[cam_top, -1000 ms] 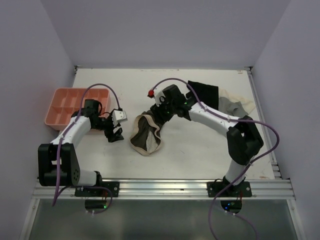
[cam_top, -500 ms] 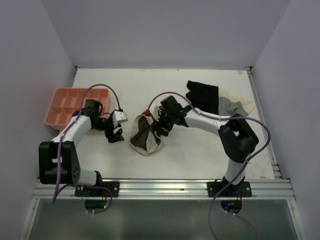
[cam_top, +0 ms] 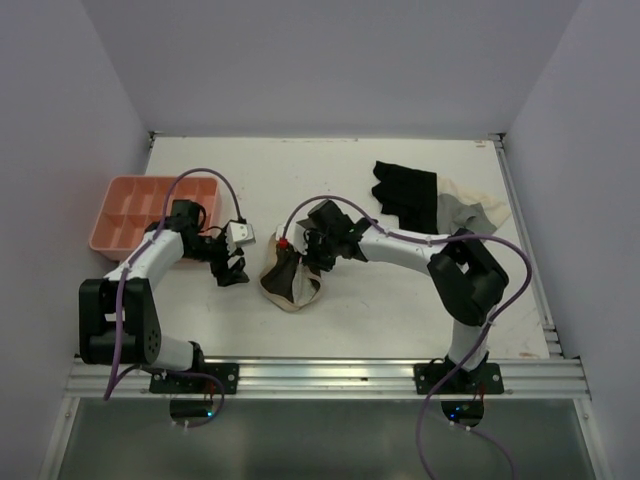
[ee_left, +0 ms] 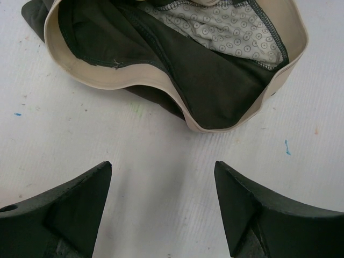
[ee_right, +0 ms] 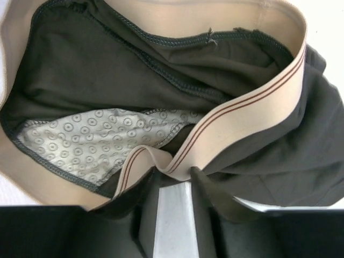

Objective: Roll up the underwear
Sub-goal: Flatten the underwear

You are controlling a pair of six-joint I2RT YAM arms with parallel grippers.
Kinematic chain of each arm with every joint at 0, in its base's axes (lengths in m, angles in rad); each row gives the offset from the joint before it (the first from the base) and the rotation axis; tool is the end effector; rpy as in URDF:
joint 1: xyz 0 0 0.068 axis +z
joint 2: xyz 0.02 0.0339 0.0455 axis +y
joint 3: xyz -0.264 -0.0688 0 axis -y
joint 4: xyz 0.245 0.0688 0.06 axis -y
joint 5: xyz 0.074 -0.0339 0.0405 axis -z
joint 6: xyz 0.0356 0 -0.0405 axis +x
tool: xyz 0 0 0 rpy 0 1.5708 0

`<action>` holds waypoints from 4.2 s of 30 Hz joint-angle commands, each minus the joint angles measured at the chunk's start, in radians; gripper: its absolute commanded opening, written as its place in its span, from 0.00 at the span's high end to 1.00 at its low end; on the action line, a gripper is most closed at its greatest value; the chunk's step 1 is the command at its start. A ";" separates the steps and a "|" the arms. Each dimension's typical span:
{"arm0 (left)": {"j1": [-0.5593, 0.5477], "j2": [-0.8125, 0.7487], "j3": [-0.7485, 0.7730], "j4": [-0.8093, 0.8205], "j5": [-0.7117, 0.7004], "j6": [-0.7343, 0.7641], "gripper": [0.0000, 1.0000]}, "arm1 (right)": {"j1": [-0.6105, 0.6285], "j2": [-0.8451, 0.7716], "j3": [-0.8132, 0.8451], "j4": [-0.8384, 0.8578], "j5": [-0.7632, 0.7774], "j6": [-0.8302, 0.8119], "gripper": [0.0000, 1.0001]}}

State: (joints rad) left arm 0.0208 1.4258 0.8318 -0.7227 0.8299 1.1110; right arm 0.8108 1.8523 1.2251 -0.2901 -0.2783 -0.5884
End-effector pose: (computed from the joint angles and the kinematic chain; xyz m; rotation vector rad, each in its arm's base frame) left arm 0.2436 -0.0212 0.1924 1.3570 1.9780 -0.7265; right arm 0.2635 0.2914 0.1860 -1.6925 1.8276 0.4399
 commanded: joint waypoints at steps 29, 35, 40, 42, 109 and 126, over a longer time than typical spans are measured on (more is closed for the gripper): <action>-0.156 -0.034 -0.111 0.137 0.057 0.352 0.21 | -0.030 -0.303 -0.154 -0.011 0.137 0.090 1.00; -0.239 -0.021 -0.135 0.167 0.008 0.371 0.26 | -0.039 -0.314 -0.182 -0.011 0.133 0.108 1.00; -0.282 0.002 -0.134 0.201 -0.020 0.345 0.44 | -0.042 -0.318 -0.185 -0.004 0.133 0.110 1.00; -0.286 0.008 -0.131 0.216 -0.020 0.331 0.50 | -0.042 -0.320 -0.185 -0.004 0.131 0.110 1.00; -0.146 0.094 0.264 0.493 -0.345 -0.763 0.72 | -0.300 -0.038 0.225 -0.244 0.160 0.667 0.95; -0.242 0.360 0.285 0.549 -0.357 -0.885 1.00 | -0.208 0.028 -0.022 -0.080 0.120 0.852 0.99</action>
State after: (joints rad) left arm -0.2123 1.7248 1.0454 -0.2592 0.4957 0.2855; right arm 0.6090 1.8568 1.2167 -0.4328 -0.1757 0.2188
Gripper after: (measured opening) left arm 0.004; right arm 0.014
